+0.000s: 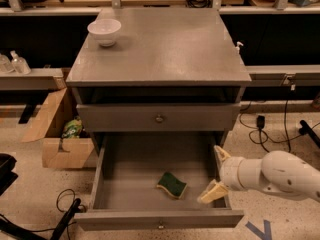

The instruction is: Pick sponge from middle drawer and place on counter

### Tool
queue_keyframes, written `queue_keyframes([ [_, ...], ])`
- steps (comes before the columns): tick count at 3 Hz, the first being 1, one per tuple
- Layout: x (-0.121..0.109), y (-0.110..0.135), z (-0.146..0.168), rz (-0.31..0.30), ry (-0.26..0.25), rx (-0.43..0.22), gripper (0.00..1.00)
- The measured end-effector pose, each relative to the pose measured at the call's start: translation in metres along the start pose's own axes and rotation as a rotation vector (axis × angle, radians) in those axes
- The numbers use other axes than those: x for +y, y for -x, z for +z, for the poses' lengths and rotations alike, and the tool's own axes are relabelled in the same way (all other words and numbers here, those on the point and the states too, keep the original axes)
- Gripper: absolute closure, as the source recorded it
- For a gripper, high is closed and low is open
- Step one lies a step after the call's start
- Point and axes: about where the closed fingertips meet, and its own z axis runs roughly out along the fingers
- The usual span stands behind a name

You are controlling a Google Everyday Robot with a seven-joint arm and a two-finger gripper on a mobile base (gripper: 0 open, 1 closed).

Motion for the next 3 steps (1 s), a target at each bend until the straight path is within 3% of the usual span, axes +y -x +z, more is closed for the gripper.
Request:
queue_keyframes([
  [3, -0.005, -0.043, 0.122, 0.062, 0.086, 0.103, 0.00],
])
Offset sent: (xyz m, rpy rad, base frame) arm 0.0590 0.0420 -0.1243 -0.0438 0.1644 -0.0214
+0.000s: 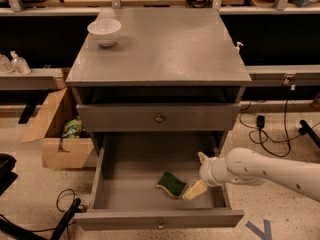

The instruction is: Pick sponge from middle drawer and place on counter

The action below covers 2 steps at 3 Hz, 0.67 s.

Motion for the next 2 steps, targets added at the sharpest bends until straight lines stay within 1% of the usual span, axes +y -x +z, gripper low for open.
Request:
queue_keyframes([
  [1, -0.008, -0.013, 0.031, 0.017, 0.015, 0.024, 0.00],
  [2, -0.007, -0.019, 0.053, 0.031, 0.026, 0.033, 0.00],
])
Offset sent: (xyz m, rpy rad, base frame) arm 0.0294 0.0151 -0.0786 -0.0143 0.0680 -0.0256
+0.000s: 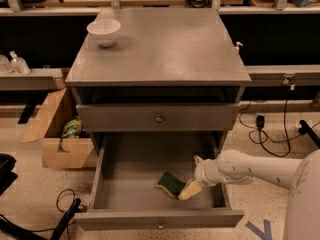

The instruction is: Pick sponge from middle drawer and place on counter

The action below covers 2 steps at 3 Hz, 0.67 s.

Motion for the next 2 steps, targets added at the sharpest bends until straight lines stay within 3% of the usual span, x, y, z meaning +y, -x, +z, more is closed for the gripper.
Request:
queue_keyframes([
  [2, 0.015, -0.002, 0.037, 0.032, 0.017, -0.009, 0.00],
])
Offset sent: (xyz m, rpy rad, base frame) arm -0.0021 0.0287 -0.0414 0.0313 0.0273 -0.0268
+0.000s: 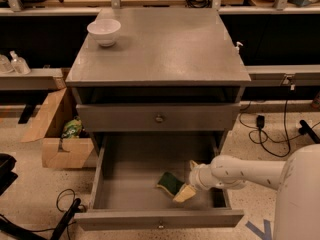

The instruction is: Pick sponge from middle drawer and place on counter

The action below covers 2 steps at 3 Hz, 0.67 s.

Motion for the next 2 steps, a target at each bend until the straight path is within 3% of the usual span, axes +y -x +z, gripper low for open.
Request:
queue_keyframes([
  [1, 0.011, 0.003, 0.015, 0.012, 0.015, -0.008, 0.00],
  [2, 0.026, 0.005, 0.033, 0.026, 0.038, -0.014, 0.26],
])
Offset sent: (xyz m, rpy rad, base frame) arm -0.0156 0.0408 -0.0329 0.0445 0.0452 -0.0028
